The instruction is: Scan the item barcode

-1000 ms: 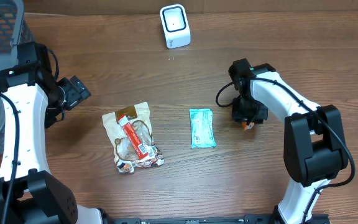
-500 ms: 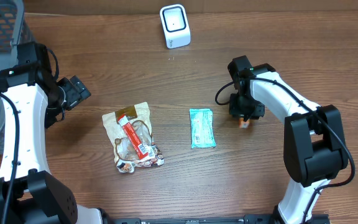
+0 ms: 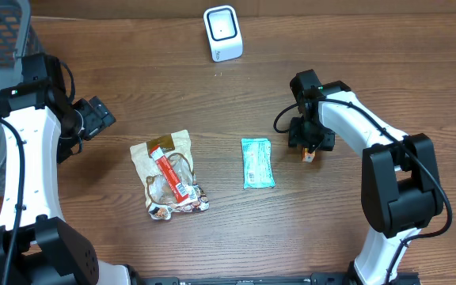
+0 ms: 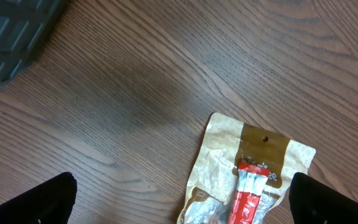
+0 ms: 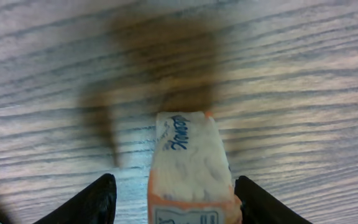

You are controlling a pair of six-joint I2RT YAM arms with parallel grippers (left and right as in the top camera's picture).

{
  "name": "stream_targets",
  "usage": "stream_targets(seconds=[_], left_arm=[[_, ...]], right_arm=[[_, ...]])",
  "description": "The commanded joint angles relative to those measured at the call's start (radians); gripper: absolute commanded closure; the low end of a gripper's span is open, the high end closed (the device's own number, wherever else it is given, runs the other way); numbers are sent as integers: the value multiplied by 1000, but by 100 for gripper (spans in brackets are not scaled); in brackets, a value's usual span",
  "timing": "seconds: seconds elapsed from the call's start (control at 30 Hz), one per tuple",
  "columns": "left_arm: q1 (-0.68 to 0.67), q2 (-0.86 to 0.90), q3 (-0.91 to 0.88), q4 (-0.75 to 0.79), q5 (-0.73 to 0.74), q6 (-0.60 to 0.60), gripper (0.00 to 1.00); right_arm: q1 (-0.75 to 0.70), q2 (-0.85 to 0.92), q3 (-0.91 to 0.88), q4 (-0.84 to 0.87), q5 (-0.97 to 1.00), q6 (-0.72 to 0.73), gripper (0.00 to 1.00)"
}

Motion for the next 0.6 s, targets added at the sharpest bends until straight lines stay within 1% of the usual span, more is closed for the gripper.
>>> stream_targets(seconds=[0.0,0.2,0.3,0.37,0.43,0.47,0.5,0.57], left_arm=[[-7,0,21,1,-4,19,0],[-6,0,21,1,-4,19,0],[-6,0,21,1,-4,19,1],[-7,0,21,1,-4,19,0],[-7,0,21,1,-4,19,0],[-7,0,21,1,-4,19,0],[-7,0,21,1,-4,19,0],[-7,0,21,1,-4,19,0]], right_arm=[[-3,-61,47,3,-7,0,38],[-3,-180,182,-93,-4,-23,33],[-16,-237,233,-155,-3,-28,28],[-40,-276,241,-189,-3,-28,21],[-70,-301,241,-224,-4,-27,7],[-87,-306,241,-243,-4,-27,2],[-100,-307,241,-259,-4,-27,0],[-127,-307,240,-289,-4,-27,0]])
